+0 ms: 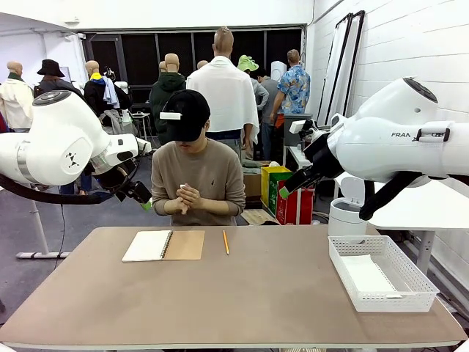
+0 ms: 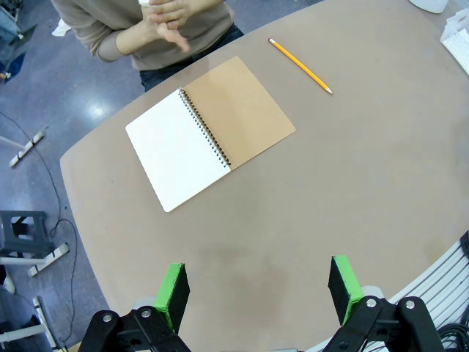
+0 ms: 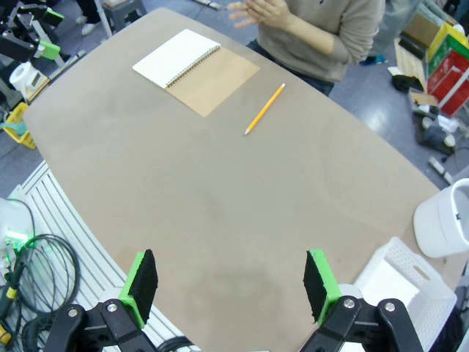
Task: Sort the paper based on its condition.
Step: If a person hands you a paper, place it in the Organizing basket , and if it's crumpled, put it in the Trash can.
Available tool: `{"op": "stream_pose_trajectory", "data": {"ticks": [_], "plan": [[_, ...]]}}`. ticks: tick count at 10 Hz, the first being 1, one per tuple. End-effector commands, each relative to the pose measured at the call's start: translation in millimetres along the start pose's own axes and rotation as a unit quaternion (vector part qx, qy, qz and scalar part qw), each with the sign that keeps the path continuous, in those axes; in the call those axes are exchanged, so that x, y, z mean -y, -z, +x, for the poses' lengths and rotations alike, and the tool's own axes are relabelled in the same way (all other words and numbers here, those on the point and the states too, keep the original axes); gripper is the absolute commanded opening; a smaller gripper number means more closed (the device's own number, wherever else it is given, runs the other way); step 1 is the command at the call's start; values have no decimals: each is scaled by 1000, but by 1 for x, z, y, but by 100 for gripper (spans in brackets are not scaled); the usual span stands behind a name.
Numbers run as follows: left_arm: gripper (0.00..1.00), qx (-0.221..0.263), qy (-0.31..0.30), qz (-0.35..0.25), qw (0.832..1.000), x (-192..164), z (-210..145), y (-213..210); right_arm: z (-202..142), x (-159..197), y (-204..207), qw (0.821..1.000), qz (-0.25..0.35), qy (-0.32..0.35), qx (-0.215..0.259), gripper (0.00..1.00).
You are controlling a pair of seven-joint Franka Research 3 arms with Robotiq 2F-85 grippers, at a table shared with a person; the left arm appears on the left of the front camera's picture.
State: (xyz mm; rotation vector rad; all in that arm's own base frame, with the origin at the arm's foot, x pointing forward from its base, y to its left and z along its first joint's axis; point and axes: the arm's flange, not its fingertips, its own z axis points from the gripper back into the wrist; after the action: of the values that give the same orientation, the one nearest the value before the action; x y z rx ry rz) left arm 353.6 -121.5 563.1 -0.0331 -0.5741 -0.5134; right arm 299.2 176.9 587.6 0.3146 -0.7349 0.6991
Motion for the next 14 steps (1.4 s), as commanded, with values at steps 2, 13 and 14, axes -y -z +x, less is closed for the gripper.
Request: {"op": "stream_pose_trajectory", "data": {"ticks": [2, 13, 14], "plan": [[100, 0, 1, 1, 1000, -1, -1, 0, 1, -1, -1, 1000, -1, 0, -3, 100], [100, 0, 1, 1, 1000, -1, -1, 0, 1, -1, -1, 1000, -1, 0, -3, 100], [100, 0, 1, 1, 1000, -1, -1, 0, 1, -1, -1, 1000, -1, 0, -3, 100]]}}
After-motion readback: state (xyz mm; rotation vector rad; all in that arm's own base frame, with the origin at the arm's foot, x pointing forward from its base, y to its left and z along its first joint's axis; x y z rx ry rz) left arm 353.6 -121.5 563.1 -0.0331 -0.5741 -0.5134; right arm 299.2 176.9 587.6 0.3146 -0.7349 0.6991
